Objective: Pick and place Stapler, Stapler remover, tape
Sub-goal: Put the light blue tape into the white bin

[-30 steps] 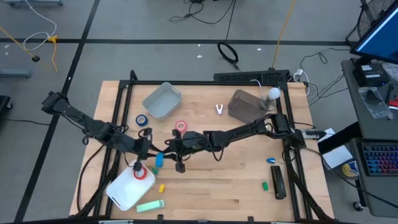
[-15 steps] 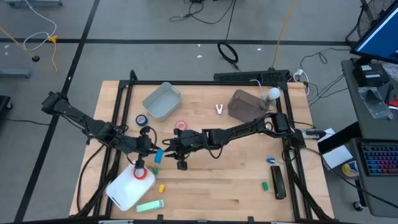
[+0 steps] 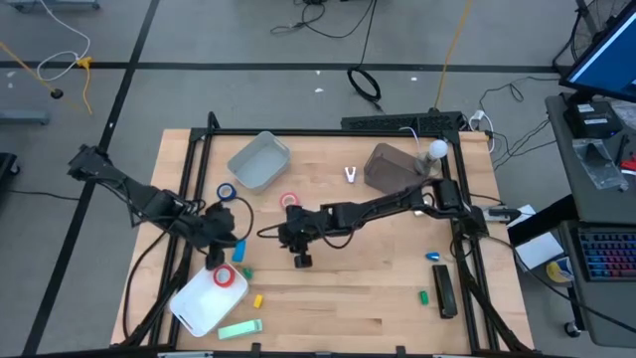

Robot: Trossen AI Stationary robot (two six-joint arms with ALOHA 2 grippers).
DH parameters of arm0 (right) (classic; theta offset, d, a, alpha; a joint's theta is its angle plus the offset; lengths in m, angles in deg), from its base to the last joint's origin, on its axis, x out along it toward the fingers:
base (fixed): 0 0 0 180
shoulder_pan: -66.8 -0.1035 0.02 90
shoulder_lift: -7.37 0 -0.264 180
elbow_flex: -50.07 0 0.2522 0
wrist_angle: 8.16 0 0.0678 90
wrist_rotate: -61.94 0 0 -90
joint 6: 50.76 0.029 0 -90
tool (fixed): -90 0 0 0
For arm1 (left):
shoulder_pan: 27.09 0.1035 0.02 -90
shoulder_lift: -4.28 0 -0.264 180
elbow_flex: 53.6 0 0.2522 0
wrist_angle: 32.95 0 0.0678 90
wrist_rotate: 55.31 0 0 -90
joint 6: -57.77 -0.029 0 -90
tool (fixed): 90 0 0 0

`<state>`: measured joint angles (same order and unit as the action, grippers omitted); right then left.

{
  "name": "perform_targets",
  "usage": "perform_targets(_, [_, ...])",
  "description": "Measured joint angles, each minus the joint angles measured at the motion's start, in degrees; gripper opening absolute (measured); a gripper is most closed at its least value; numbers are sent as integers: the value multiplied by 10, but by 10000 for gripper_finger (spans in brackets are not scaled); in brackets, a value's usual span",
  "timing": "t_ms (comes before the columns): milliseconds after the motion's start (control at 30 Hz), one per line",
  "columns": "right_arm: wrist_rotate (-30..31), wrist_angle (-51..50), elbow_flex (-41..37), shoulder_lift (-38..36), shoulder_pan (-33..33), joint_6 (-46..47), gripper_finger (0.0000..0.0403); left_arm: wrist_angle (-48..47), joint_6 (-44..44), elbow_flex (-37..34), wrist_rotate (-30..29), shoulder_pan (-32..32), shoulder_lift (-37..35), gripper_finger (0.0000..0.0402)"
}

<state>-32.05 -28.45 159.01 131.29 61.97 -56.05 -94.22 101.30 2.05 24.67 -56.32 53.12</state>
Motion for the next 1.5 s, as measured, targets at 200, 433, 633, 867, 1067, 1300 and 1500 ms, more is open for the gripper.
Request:
perform_targets(200, [-2,15,0,0,11,-22,89,-86,161,28,111,-23,67,35])
perform_targets(433, [-3,52,0,0,11,-72,89,-171,332,29,263,-78,158,35])
perform_targets(633, [-3,63,0,-8,16,-81,89,-163,418,30,286,-119,201,35])
perform_targets(867, [-3,79,0,-17,26,-81,89,-120,448,29,338,-146,225,35])
perform_targets(1067, [-3,97,0,-19,30,-85,89,-145,433,50,305,-148,223,35])
perform_targets(1300, [-5,92,0,-20,30,-85,89,-223,431,124,262,-148,223,35])
perform_targets(1500, [-5,78,0,-20,30,-85,89,-196,450,144,260,-148,227,35])
